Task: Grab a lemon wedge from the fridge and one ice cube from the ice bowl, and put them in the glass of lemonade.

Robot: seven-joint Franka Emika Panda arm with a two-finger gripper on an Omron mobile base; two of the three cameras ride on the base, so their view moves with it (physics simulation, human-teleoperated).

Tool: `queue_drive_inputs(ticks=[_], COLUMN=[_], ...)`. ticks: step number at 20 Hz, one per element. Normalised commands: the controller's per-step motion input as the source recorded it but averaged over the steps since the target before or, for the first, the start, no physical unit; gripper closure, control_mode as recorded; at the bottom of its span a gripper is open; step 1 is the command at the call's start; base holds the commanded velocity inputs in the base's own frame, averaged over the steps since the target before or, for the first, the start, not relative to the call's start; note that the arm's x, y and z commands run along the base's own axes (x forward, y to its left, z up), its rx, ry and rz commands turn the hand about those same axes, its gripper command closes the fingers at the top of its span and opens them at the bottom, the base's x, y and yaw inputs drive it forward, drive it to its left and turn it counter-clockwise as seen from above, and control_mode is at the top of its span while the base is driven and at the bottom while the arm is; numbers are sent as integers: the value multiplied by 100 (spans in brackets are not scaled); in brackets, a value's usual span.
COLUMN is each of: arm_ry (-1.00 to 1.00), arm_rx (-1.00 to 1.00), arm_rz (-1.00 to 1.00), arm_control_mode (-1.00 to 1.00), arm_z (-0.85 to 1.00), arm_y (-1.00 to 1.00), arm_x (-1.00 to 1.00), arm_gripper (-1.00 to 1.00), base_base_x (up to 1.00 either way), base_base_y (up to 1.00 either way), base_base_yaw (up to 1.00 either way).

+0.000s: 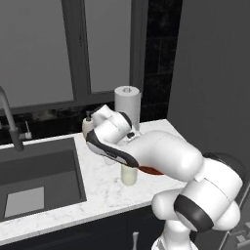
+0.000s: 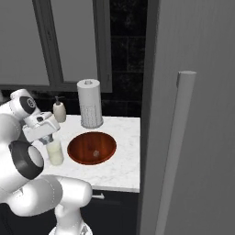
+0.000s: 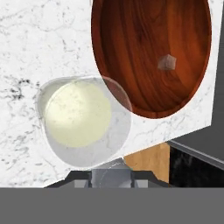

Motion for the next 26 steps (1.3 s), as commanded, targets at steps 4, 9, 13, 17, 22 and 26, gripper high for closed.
queue_drive_inputs(ticks=[4,9,13,17,22,26], arm_ry=[0,0,0,0,0,0], arm_rx=[-2,-2,-5,-5,-5,-4], arm_rz=[0,0,0,0,0,0], arm_control_mode=[-100,-100,-100,-100,-100,-100], arm_z=[0,-1,-17,-27,-22,-13], arm_y=[0,-2,-2,-1,0,0], arm_x=[9,11,24,38,29,5], arm_gripper=[100,100,100,100,100,100], base_base_x=[0,0,0,0,0,0], base_base_y=[0,0,0,0,0,0], base_base_yaw=[0,0,0,0,0,0])
